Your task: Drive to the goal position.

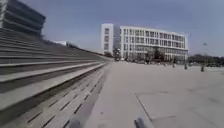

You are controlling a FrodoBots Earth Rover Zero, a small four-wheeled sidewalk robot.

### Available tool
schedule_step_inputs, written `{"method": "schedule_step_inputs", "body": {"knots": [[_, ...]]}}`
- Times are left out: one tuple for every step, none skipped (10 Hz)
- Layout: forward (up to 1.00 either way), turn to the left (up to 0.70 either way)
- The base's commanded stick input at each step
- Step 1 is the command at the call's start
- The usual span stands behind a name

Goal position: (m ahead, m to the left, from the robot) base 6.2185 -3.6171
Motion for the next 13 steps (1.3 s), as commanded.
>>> {"method": "schedule_step_inputs", "body": {"knots": [[0.7,0.01],[0.7,0.01],[0.7,0.01],[0.7,0.01],[0.7,0.01],[0.7,0.01],[0.7,0.01],[0.7,0.01],[0.7,0.01],[0.7,0.01],[0.7,0.01],[0.7,0.01],[0.7,0.01]]}}
